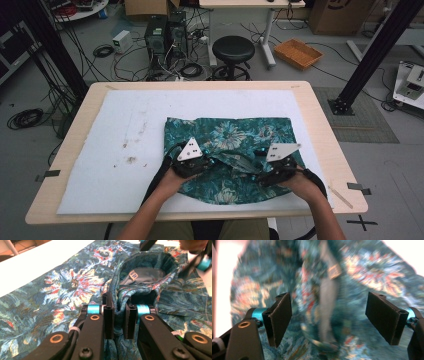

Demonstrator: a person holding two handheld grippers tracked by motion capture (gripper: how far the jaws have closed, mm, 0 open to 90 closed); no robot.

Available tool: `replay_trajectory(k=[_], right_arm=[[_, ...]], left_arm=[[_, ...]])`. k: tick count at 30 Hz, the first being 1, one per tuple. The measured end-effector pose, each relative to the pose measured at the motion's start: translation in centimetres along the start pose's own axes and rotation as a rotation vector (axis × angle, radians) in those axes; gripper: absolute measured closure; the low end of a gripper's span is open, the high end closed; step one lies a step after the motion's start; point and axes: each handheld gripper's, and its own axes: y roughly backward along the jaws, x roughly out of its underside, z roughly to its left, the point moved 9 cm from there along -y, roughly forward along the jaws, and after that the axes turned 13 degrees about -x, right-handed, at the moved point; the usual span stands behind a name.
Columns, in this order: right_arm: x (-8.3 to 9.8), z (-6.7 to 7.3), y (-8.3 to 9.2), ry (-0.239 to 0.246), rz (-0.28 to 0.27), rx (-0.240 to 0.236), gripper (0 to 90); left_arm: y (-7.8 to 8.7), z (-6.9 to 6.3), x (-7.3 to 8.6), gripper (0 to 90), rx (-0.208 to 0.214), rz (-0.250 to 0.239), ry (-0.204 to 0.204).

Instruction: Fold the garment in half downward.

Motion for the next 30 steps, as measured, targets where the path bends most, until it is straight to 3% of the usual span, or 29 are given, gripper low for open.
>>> replay_trajectory(k=[1,2,4,5,6,7,8,9,10,11,12,13,14,17,18,19,20,21,22,23,27,30], right_arm=[[0.0,0.0,0.0,0.000,0.000,0.000,21.3],[0.5,0.2,-1.2,0.021,0.064,0.002,21.4],[0.6,0.2,-1.6,0.036,0.088,0.009,23.6],[0.9,0.1,-2.0,0.049,0.119,0.028,33.5],[1.1,-0.1,-2.1,0.090,0.164,0.067,59.6],[1.1,-0.1,-2.1,0.090,0.164,0.067,59.6],[0.6,-0.2,-1.8,0.121,0.139,0.096,79.0],[0.6,-0.2,-1.8,0.121,0.139,0.096,79.0],[0.1,-0.4,-1.3,0.138,0.111,0.138,84.2],[0.1,-0.4,-1.3,0.138,0.111,0.138,84.2],[-0.4,-0.7,-0.9,0.160,0.095,0.187,84.9],[-0.4,-0.7,-0.9,0.160,0.095,0.187,84.9],[-0.6,-0.9,-0.5,0.177,0.087,0.232,85.1],[-0.4,-0.8,-0.4,0.191,0.093,0.242,80.9],[0.1,-0.3,-0.5,0.188,0.118,0.212,60.9],[0.1,-0.3,-0.5,0.188,0.118,0.212,60.9],[0.9,0.1,-0.4,0.177,0.143,0.191,51.0],[0.9,0.1,-0.4,0.177,0.143,0.191,51.0],[1.6,0.5,0.4,0.168,0.141,0.188,43.4],[1.6,0.5,0.4,0.168,0.141,0.188,43.4],[3.1,1.2,2.6,0.102,0.103,0.186,39.1],[4.2,1.8,4.4,0.037,0.052,0.154,40.8]], left_arm=[[0.0,0.0,0.0,82.1,0.000,0.000,0.000],[0.1,-0.2,-0.2,82.1,0.006,-0.009,-0.001],[0.2,-0.3,-0.2,82.1,0.013,-0.014,-0.003],[0.4,-0.5,-0.3,82.1,0.017,-0.016,-0.008],[0.6,-0.6,-0.3,82.1,0.026,-0.020,-0.021],[0.6,-0.6,-0.3,82.0,0.026,-0.020,-0.021],[0.8,-0.6,-0.3,81.9,0.035,-0.023,-0.023],[0.8,-0.6,-0.3,80.5,0.035,-0.023,-0.023],[1.0,-0.5,-0.3,75.6,0.050,-0.026,0.005],[1.0,-0.5,-0.3,68.0,0.050,-0.026,0.005],[1.3,-0.3,-0.3,62.4,0.071,-0.030,0.039],[1.3,-0.3,-0.3,57.9,0.071,-0.030,0.039],[1.6,-0.1,-0.4,52.7,0.077,-0.039,0.055],[2.6,0.7,-0.4,47.5,0.084,-0.064,0.104],[3.4,1.6,-0.2,47.5,0.063,-0.076,0.132],[3.4,1.6,-0.2,47.5,0.063,-0.076,0.132],[4.3,2.9,0.2,47.5,0.027,-0.079,0.163],[4.3,2.9,0.2,47.5,0.027,-0.079,0.163],[4.9,4.3,1.0,47.6,-0.042,-0.058,0.199],[4.9,4.3,1.0,47.6,-0.042,-0.058,0.199],[5.7,6.9,3.3,48.0,-0.205,0.043,0.246],[5.9,7.9,5.1,48.8,-0.271,0.119,0.255]])
